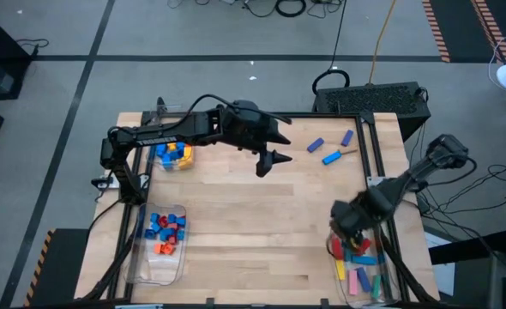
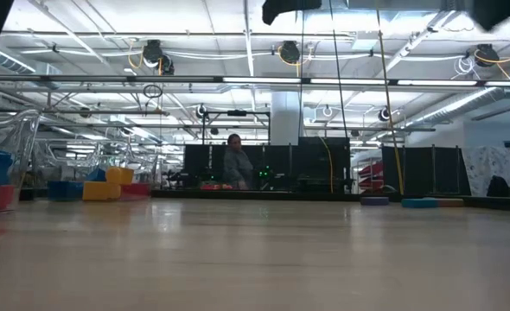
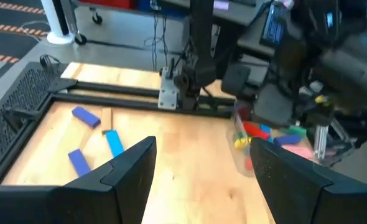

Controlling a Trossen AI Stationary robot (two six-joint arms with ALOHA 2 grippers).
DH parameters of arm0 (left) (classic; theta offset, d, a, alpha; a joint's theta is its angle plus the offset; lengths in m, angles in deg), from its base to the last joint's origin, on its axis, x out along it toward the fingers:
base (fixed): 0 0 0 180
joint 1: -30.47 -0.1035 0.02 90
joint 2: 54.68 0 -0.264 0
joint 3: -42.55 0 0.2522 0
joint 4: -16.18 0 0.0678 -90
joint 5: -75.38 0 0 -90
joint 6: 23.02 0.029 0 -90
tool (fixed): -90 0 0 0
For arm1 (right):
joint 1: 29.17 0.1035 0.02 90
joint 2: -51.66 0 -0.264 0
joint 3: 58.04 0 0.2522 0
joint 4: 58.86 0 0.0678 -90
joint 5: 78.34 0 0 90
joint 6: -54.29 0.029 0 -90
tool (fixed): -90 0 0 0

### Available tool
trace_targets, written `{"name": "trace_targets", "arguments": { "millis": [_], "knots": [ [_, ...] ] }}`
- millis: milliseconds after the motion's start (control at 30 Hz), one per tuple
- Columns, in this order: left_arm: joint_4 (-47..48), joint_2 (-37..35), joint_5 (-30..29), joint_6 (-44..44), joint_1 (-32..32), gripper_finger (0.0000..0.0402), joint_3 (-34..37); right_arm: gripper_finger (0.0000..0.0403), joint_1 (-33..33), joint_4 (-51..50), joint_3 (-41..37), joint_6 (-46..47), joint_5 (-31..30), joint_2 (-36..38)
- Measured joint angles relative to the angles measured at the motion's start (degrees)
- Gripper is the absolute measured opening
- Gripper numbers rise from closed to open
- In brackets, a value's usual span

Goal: Sort blocks by size
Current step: Put the blue rectangular block into the bottom right transparent bin

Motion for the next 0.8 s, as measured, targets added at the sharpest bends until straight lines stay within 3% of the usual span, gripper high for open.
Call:
{"name": "trace_targets", "arguments": {
  "millis": [267,567,800],
  "knots": [
    [5.25,0.00,-1.70,2.44,-0.29,0.0260,0.00,0.0248,-19.38,-0.81,3.90,-6.73,-16.42,3.54],
    [9.46,0.00,-4.23,2.45,-0.78,0.0260,0.00,0.0247,-47.77,2.73,3.85,-5.35,-24.99,1.56],
    [11.05,0.00,-7.09,5.81,-0.81,0.0260,0.00,0.0247,-66.24,4.11,3.85,-5.65,-25.11,-7.37]
  ]
}}
